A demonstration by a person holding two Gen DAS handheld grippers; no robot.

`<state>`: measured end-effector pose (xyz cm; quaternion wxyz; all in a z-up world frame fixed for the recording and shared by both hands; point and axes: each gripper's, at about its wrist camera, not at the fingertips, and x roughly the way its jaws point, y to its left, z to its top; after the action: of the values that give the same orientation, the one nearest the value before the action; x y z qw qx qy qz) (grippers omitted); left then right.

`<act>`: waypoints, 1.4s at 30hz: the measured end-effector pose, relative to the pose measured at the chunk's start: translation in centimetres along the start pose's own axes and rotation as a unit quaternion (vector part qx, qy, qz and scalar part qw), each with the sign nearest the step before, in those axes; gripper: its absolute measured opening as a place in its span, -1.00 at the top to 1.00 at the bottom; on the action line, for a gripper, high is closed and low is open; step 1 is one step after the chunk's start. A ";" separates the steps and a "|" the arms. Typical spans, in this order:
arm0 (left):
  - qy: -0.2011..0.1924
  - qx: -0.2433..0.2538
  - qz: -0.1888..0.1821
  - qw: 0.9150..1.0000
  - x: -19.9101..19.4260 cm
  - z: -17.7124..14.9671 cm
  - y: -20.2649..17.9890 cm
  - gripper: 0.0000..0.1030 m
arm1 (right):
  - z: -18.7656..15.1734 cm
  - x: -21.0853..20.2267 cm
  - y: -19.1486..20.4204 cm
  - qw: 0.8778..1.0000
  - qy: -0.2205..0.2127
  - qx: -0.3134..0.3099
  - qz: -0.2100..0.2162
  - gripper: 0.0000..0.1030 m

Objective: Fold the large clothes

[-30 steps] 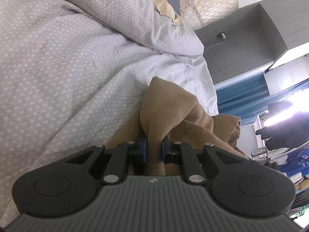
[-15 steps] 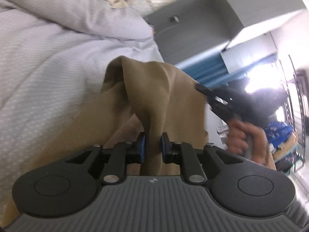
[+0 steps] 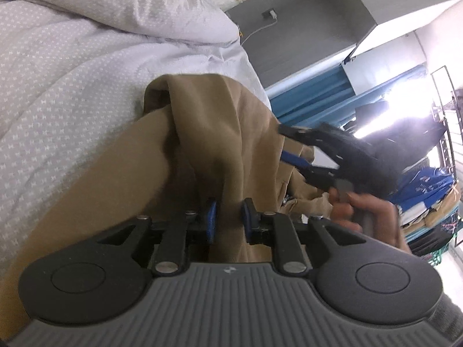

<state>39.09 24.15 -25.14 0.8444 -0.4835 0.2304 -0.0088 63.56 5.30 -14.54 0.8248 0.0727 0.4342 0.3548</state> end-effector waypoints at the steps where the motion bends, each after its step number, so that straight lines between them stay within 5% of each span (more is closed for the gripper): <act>1: 0.004 0.002 0.002 1.000 0.1 -0.1 -0.1 0.48 | -0.6 -1.1 0.0 1.000 -0.001 -0.001 0.001 -0.33; 5: 0.016 0.022 0.011 1.000 0.2 -0.5 -0.9 0.10 | -3.2 -5.5 0.3 1.000 -0.003 0.002 0.010 -0.33; 16: 0.022 0.045 0.035 0.998 -1.1 -1.5 -2.6 0.07 | -16.0 -15.9 1.0 0.999 0.022 0.027 -0.018 -0.31; 21: 0.034 0.073 0.044 0.996 -3.1 -3.7 -3.7 0.07 | -20.3 -17.3 0.6 0.998 0.038 0.023 -0.054 -0.32; 36: 0.064 0.055 0.065 0.994 -4.5 -8.1 -4.8 0.07 | -24.4 -15.8 -1.0 0.994 0.057 0.096 0.007 -0.32; 39: 0.064 0.051 0.064 0.995 -4.5 -8.2 -4.7 0.07 | -24.5 -15.9 -1.2 0.993 0.050 0.102 0.014 -0.12; 40: 0.064 0.050 0.063 0.995 -4.4 -8.1 -4.7 0.07 | -24.5 -16.1 -1.4 0.993 0.046 0.105 0.011 0.17; 42: 0.065 0.047 0.059 0.995 -4.4 -8.0 -4.7 0.09 | -24.4 -16.5 -1.8 0.993 0.038 0.114 0.011 0.36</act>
<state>32.97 16.19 -22.99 0.8483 -0.4275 0.3124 -0.0016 39.60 -11.34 -19.28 0.7902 0.1576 0.5018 0.3146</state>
